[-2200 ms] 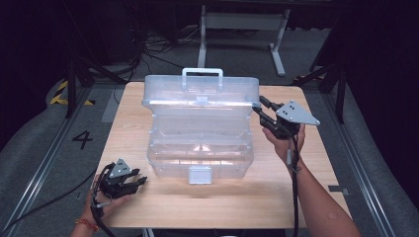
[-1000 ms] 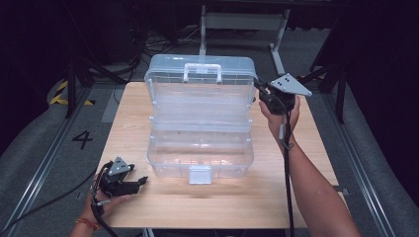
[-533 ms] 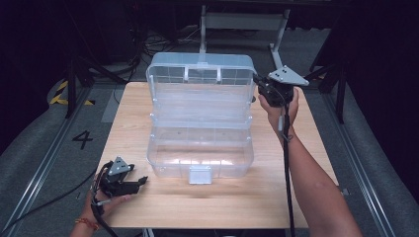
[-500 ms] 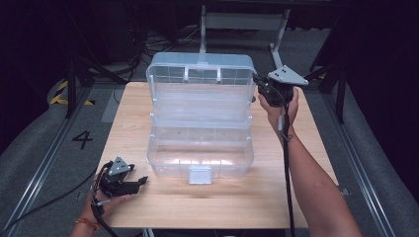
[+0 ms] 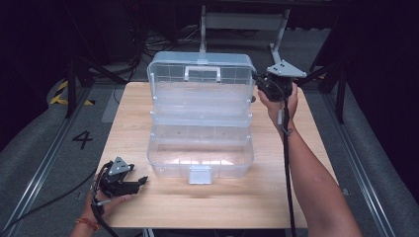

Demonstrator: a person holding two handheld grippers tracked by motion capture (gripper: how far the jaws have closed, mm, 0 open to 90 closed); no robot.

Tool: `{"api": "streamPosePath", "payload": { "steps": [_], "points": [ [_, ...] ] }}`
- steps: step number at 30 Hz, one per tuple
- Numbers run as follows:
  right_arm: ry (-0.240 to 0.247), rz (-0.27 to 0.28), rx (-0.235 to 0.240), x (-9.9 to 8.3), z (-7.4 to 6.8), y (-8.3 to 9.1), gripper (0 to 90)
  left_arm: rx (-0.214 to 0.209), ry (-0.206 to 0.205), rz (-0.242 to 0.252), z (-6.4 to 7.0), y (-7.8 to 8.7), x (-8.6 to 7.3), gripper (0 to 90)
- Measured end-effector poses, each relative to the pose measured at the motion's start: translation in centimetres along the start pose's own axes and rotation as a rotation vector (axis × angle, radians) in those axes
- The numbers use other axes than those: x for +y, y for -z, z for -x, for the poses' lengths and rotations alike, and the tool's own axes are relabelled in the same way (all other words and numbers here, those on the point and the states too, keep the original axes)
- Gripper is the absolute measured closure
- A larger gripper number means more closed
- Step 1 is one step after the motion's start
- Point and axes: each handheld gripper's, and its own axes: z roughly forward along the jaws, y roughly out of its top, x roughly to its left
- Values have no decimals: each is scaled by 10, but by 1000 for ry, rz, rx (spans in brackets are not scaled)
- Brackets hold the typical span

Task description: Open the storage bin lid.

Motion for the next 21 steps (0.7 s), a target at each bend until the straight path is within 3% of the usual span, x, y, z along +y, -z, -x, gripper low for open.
{"api": "streamPosePath", "payload": {
  "steps": [9,21],
  "points": [
    [14,-18,-1,2,3,-7,830,-2,0,1,0,0,0,295],
    [-5,-50,4,4,10,-21,828,4,0,3,0,0,0,295]
  ]
}}
